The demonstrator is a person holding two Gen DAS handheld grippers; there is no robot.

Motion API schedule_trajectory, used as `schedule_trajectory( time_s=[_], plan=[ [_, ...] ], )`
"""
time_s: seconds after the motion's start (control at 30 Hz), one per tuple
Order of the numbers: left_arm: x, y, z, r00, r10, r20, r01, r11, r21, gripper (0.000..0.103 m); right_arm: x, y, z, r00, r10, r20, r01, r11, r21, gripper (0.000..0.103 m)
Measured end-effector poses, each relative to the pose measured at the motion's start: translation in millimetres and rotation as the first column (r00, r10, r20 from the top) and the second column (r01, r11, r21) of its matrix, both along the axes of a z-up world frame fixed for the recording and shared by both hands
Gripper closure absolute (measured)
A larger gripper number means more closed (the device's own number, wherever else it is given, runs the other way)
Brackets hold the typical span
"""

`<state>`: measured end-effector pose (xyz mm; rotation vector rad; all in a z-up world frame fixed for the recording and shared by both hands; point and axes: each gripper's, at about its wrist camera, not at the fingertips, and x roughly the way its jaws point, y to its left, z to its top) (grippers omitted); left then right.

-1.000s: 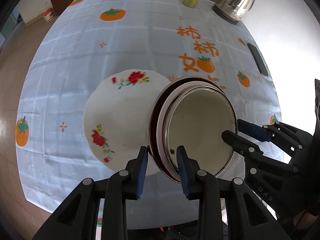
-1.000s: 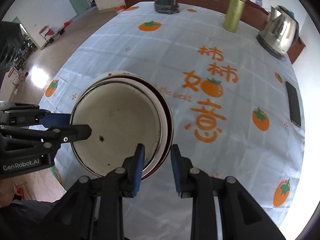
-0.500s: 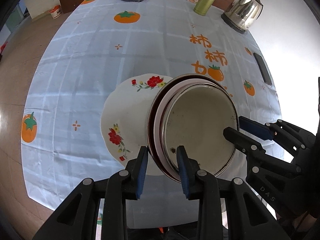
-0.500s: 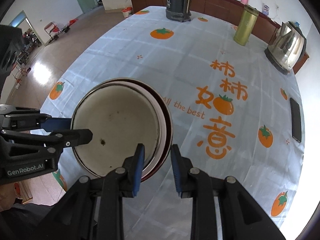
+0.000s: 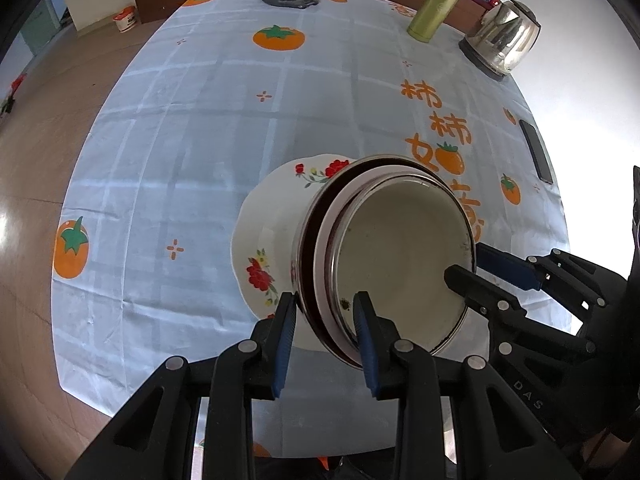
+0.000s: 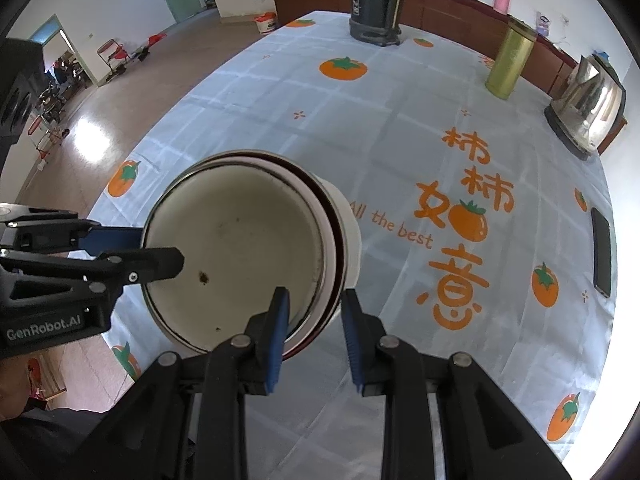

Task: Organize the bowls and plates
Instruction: 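Lower the bowl stack with both grippers onto the white flower plates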

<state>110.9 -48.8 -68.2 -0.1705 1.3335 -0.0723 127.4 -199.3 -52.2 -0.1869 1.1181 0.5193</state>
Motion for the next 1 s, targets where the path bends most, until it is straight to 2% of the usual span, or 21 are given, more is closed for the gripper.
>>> schedule_trajectory(
  time_s=[1.0],
  plan=[
    [15.7,10.5,-22.2,0.999,0.009,-0.034,-0.008,1.0,0.01,0.071,17.2,14.3,-16.0,1.0,0.007,-0.026,-0.008,1.0,-0.029,0.076]
  ],
)
